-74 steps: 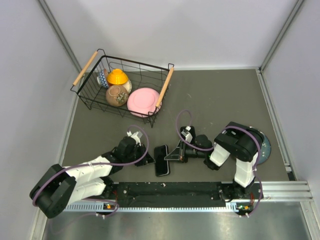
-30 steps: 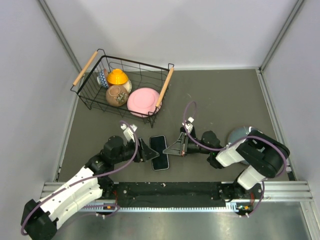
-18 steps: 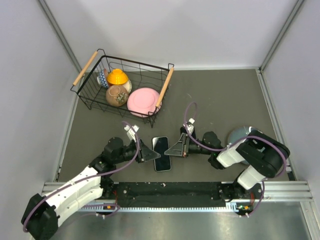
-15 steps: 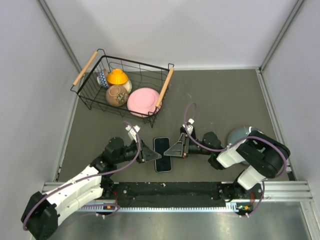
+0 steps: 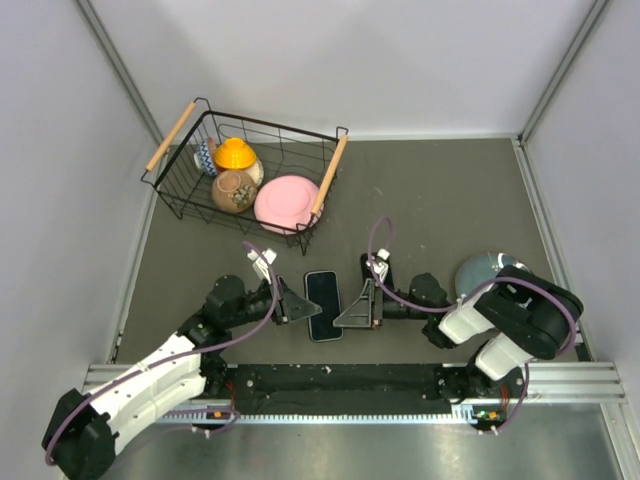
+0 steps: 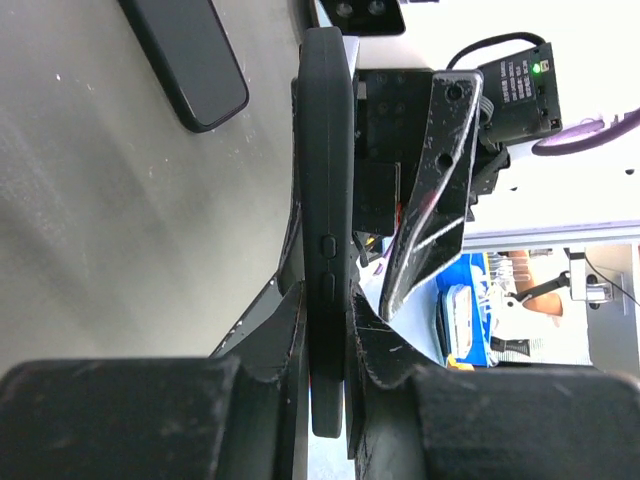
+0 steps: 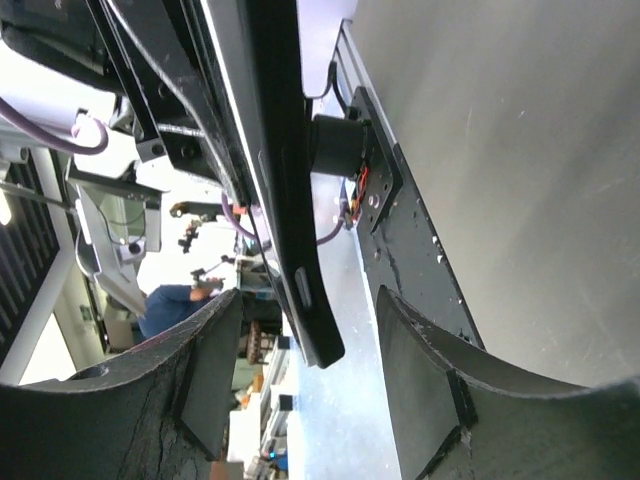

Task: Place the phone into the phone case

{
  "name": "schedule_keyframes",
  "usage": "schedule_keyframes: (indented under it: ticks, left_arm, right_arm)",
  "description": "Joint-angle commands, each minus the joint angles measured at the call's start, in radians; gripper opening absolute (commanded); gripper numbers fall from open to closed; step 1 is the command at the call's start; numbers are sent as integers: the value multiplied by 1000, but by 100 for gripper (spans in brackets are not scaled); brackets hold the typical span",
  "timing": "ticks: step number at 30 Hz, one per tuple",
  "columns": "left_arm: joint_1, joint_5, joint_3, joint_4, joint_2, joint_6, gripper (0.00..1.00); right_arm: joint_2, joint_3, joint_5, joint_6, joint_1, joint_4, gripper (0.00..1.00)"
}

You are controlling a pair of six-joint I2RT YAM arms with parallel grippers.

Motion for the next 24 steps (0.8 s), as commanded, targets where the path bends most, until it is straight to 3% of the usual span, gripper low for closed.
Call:
schedule_keyframes:
  ticks: [1, 8, 10, 12, 14, 18, 20, 22, 23, 24]
  left_arm:
    - [6, -12, 49, 108, -10, 12, 0]
    - [19, -41, 40, 141, 16, -12, 0]
    - [27, -43, 35, 143, 25, -15, 0]
    - [29, -43, 37, 129, 27, -2, 0]
    - [30, -43, 45, 99, 32, 21, 0]
    - [29, 2, 86, 19, 39, 94, 0]
    - [30, 23, 95, 11, 39, 103, 0]
    - [30, 57, 98, 22, 41, 101, 0]
    - [30, 72, 98, 29, 42, 101, 0]
    - [29, 97, 98, 37, 44, 110, 0]
  right_arm:
    - [10, 5, 3, -44, 47, 316, 56]
    - [-15, 34, 67, -9, 100, 316, 40]
    - [-47, 25, 99, 13, 100, 315, 29]
    - [-74, 3, 121, 23, 99, 316, 8]
    - [-114, -14, 159, 48, 100, 315, 0]
    - [-174, -31, 201, 57, 105, 267, 0]
    - [-222, -26, 219, 5, 108, 143, 0]
    - [-257, -3, 221, -68, 111, 57, 10]
    - [-301, 5, 224, -88, 113, -24, 26]
    - [-327, 20, 228, -108, 113, -68, 32]
